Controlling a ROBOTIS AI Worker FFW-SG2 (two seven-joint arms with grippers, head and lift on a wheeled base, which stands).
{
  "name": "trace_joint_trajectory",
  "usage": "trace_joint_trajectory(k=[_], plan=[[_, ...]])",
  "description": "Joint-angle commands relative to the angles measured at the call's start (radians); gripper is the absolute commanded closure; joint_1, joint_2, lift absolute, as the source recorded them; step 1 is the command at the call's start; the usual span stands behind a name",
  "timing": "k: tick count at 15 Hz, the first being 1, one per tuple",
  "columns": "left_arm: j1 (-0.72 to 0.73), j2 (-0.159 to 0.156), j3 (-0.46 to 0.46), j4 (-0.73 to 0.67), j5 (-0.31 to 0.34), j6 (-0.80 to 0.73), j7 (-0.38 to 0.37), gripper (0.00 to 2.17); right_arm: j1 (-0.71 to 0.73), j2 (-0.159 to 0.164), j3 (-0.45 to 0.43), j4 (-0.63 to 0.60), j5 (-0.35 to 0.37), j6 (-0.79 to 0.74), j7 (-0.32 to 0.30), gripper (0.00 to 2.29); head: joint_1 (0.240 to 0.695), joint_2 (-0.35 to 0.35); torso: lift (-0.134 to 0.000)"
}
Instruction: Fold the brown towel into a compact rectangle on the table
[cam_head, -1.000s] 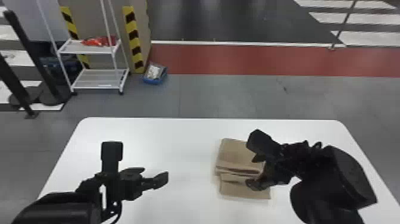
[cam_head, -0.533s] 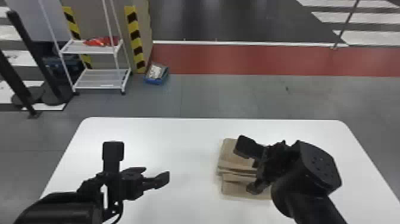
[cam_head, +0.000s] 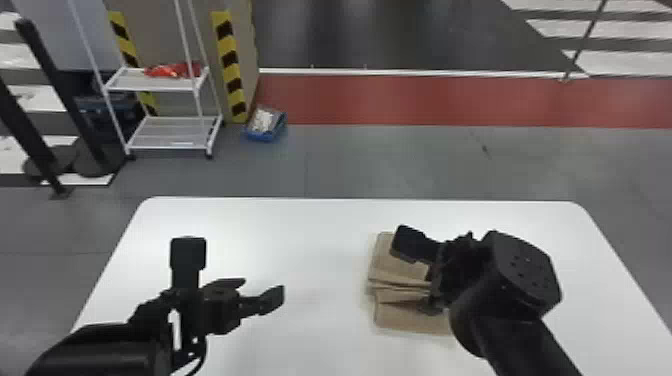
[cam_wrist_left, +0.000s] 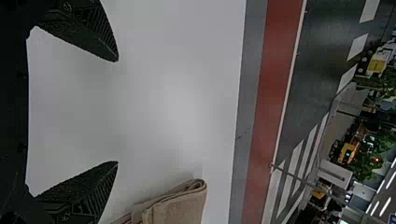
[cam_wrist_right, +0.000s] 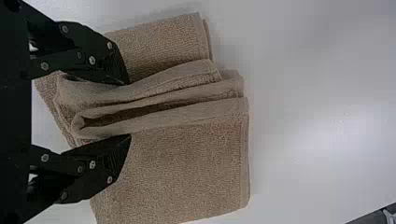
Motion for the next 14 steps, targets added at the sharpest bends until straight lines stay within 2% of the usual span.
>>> trace_joint_trajectory(k=[1, 2, 4, 6, 7, 9, 11, 14], plan=[[0.000, 0.000, 0.006, -0.001, 0.000, -0.001, -0.003, 0.10, -0.009, 0.001, -0.002, 0.005, -0.003, 0.001, 0.000, 0.97, 0.695, -0.012, 0.000], [0.000, 0.000, 0.007, 0.000, 0.000, -0.001, -0.005, 0.10, -0.009, 0.001, -0.013, 0.004, -0.017, 0.001, -0.001, 1.06, 0.695, -0.011, 0.000], [0.000, 0.000, 0.009, -0.001, 0.000, -0.001, -0.005, 0.10, -0.010, 0.001, -0.039, -0.005, -0.063, 0.001, 0.000, 1.06, 0.695, -0.010, 0.000], [0.000, 0.000, 0.009, -0.001, 0.000, -0.001, -0.007, 0.10, -0.024, 0.001, -0.056, -0.007, -0.067, -0.002, 0.000, 1.10, 0.695, -0.009, 0.000], [0.000, 0.000, 0.009, -0.001, 0.002, -0.001, -0.007, 0.10, -0.035, 0.001, -0.062, -0.007, -0.067, -0.002, 0.000, 1.31, 0.695, -0.009, 0.000], [0.012, -0.002, 0.006, -0.018, 0.005, -0.001, -0.020, 0.10, -0.035, 0.003, -0.090, -0.007, -0.090, -0.008, -0.008, 1.33, 0.695, -0.014, 0.000], [0.037, -0.002, -0.009, -0.050, 0.005, 0.008, -0.039, 0.10, -0.035, 0.006, -0.134, -0.039, -0.148, -0.008, -0.008, 1.33, 0.695, -0.023, 0.000], [0.055, -0.002, -0.051, -0.072, -0.003, 0.008, -0.063, 0.10, 0.002, 0.006, -0.148, -0.160, -0.175, 0.004, 0.041, 1.33, 0.695, -0.039, 0.000]])
